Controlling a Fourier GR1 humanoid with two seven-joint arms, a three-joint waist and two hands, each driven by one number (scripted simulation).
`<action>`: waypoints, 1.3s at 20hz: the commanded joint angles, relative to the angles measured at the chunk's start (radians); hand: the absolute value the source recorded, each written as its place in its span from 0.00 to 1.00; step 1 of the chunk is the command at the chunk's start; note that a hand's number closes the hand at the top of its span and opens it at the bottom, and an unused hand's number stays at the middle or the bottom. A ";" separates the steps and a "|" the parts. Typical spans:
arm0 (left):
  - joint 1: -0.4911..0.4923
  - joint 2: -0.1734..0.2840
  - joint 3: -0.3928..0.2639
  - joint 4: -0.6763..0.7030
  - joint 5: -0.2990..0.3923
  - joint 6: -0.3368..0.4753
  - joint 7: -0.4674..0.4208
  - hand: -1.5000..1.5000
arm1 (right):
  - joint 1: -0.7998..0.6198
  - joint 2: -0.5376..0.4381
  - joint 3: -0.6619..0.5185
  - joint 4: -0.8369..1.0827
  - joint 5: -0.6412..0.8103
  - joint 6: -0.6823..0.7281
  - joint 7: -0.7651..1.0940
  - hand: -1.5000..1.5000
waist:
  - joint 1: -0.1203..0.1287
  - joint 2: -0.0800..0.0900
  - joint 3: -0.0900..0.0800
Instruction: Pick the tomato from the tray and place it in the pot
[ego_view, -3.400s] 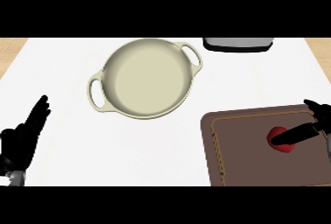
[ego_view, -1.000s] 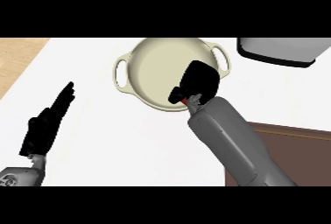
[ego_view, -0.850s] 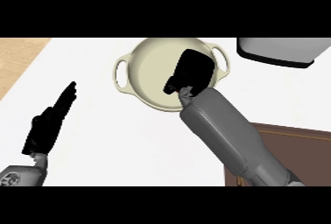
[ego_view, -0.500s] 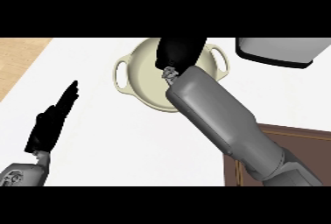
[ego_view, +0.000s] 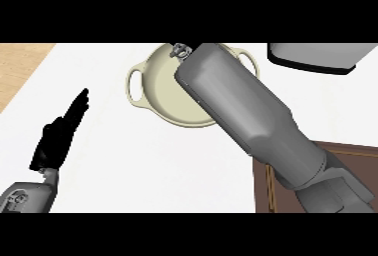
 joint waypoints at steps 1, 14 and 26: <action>-0.018 -0.013 0.003 -0.004 -0.002 0.016 0.014 0.50 | -0.073 0.016 -0.033 0.069 0.045 -0.082 0.246 1.00 | -0.010 0.003 0.002; 0.006 -0.010 0.031 0.008 -0.001 0.029 0.008 0.50 | -0.115 0.016 -0.156 0.252 0.079 -0.216 0.191 1.00 | -0.065 0.006 0.005; 0.031 0.015 0.059 -0.029 0.012 0.016 0.018 0.50 | 0.004 0.012 -0.299 0.431 0.064 -0.438 0.021 1.00 | -0.088 0.013 0.010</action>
